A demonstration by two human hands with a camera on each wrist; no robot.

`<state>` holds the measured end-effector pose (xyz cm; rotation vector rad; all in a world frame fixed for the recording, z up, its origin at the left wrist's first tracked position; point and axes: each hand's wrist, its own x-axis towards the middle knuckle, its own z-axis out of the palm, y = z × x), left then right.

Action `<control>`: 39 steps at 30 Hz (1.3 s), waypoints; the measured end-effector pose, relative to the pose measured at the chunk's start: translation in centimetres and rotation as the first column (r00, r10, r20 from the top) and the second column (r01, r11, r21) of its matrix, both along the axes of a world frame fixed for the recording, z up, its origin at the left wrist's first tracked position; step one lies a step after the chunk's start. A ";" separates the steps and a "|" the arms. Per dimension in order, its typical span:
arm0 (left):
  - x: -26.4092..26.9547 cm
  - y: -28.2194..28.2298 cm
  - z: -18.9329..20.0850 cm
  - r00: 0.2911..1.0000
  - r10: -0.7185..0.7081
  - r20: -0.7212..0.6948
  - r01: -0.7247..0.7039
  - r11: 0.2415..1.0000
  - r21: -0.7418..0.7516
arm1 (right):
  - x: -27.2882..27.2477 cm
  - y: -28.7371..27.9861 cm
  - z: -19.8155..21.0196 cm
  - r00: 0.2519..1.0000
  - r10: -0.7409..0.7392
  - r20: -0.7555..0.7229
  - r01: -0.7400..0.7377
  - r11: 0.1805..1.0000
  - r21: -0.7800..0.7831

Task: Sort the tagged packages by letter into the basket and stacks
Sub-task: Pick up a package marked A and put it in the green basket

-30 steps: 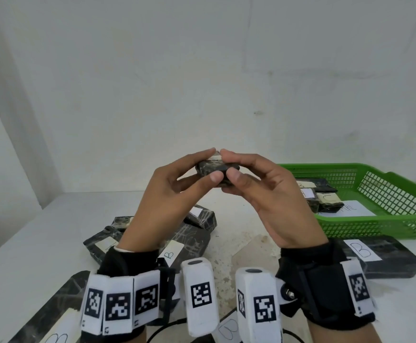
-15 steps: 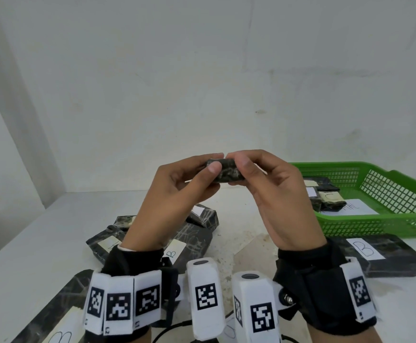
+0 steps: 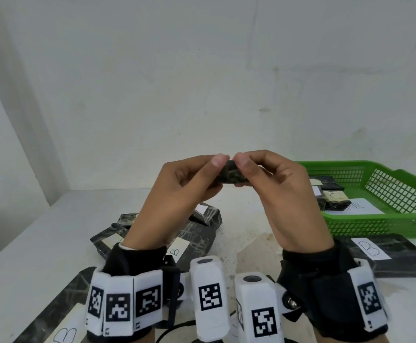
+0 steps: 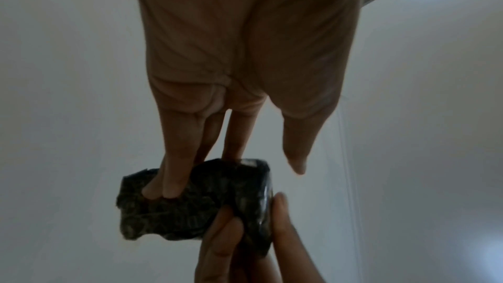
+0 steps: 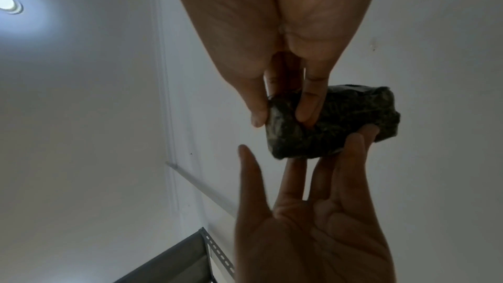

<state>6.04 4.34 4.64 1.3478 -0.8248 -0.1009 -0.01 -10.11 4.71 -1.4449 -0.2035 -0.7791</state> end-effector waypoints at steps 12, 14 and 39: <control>0.2 0.0 0.0 0.998 0.043 -0.042 -0.043 0.999 0.013 | -0.1 0.3 0.1 0.997 0.013 -0.080 -0.009 0.999 0.051; -0.1 0.2 0.2 0.999 0.036 -0.031 -0.036 0.999 0.025 | -0.2 0.3 0.1 0.998 -0.009 -0.066 0.012 0.999 0.038; 1.7 0.3 -0.8 0.961 0.128 -0.247 -0.159 0.981 -0.111 | -0.6 -0.2 0.2 0.944 0.035 -0.327 -0.054 0.997 -0.051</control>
